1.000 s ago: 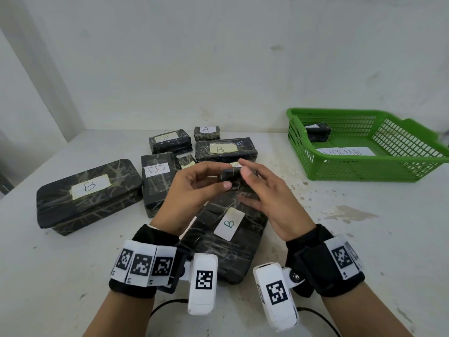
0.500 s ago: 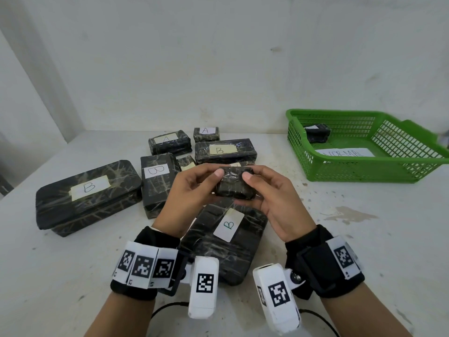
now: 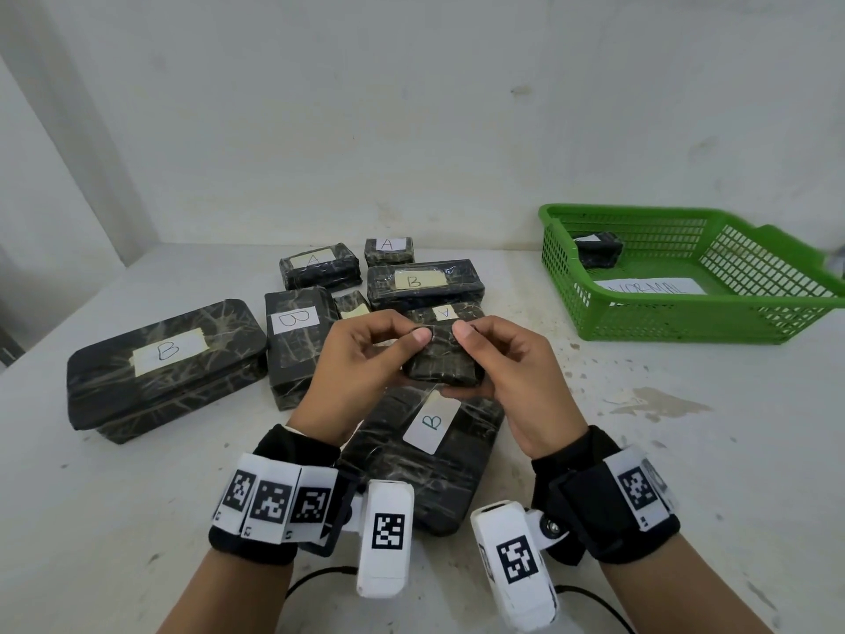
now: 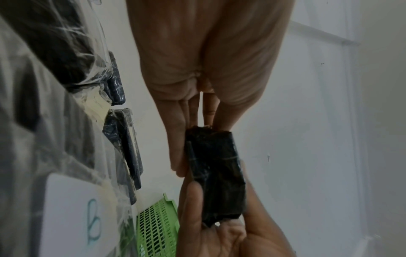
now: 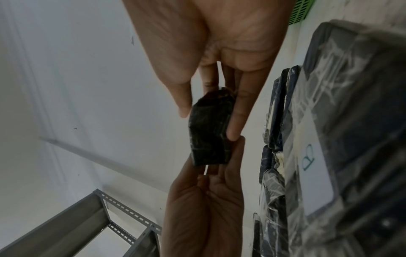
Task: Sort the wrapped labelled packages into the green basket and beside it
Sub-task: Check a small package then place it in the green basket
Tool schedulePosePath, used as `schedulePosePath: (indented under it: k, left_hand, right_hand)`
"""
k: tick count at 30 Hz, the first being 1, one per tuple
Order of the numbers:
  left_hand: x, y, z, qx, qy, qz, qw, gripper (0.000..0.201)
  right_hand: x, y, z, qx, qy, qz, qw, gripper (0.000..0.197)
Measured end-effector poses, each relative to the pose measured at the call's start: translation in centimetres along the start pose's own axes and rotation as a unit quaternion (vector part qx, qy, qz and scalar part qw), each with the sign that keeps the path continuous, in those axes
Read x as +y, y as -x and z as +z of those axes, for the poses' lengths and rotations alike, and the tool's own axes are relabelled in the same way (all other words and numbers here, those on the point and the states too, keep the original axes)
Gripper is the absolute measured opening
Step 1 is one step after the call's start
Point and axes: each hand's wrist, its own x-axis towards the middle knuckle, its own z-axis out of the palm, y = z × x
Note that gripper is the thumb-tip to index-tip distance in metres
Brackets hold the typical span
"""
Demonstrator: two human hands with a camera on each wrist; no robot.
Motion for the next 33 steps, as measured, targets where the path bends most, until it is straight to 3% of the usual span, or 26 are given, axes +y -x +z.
schedulePosePath:
  k: [4, 9, 16, 21, 28, 33]
  left_hand:
    - [0.14, 0.17, 0.05, -0.032, 0.019, -0.021, 0.999, 0.022]
    - [0.25, 0.2, 0.06, -0.012, 0.008, -0.012, 1.0, 0.014]
    - [0.44, 0.37, 0.17, -0.043, 0.016, -0.035, 0.998, 0.011]
    - [0.04, 0.14, 0.03, 0.0, 0.006, -0.03, 1.0, 0.007]
    - [0.25, 0.22, -0.02, -0.052, 0.045, -0.059, 0.996, 0.022]
    - [-0.2, -0.13, -0.4, -0.007, 0.02, -0.051, 0.998, 0.01]
  right_hand:
    - [0.13, -0.08, -0.38, 0.024, 0.013, -0.02, 0.999, 0.013]
    - [-0.1, -0.03, -0.1, -0.001, 0.013, -0.004, 1.0, 0.029]
    - [0.07, -0.09, -0.29, 0.034, -0.006, -0.02, 0.999, 0.019]
    - [0.02, -0.16, -0.15, -0.001, -0.025, 0.009, 1.0, 0.029]
    - [0.27, -0.23, -0.4, 0.024, -0.031, 0.007, 0.999, 0.008]
    - [0.19, -0.31, -0.28, -0.033, -0.038, 0.029, 0.998, 0.032]
